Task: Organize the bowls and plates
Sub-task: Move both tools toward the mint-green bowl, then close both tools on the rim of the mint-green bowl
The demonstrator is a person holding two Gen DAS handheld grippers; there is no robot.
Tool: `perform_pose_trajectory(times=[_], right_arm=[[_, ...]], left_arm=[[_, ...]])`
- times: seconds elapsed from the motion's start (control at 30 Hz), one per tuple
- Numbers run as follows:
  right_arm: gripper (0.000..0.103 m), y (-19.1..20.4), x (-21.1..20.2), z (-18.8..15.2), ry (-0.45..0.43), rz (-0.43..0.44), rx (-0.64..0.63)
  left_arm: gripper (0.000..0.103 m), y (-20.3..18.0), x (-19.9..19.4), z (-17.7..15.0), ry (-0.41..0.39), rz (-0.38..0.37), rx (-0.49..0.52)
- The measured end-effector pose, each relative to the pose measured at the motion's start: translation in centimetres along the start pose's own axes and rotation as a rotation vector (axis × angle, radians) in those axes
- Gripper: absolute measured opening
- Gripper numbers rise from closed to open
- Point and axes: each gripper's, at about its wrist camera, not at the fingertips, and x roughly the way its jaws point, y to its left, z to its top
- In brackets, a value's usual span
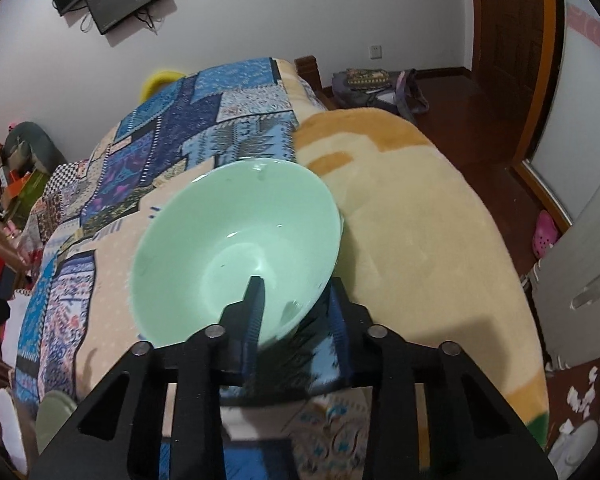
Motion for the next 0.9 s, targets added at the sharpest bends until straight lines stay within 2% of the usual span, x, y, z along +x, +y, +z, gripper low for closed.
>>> perform_pose_trajectory(times=[0.17, 0.43, 0.7, 0.9], right_arm=[[0.023, 0.3, 0.8, 0.4, -0.003, -0.017, -0.045], [0.021, 2.1, 0.8, 0.1, 0.025, 0.095, -0.128], [0.021, 5.4, 0.7, -1.4, 0.072, 0.188, -0.231], [0.021, 7.5, 0.9, -1.8, 0.094, 0.205, -0.298]], left_arm=[[0.091, -0.7, 2.0, 0.4, 0.028, -0.014, 0.016], [0.089, -1.1, 4.5, 1.0, 0.078, -0.103, -0.061], [0.068, -2.1, 6.9, 0.4, 0.163, -0.127, -0.057], [0.035, -2.7, 8.5, -0.2, 0.224, -0.152, -0.053]])
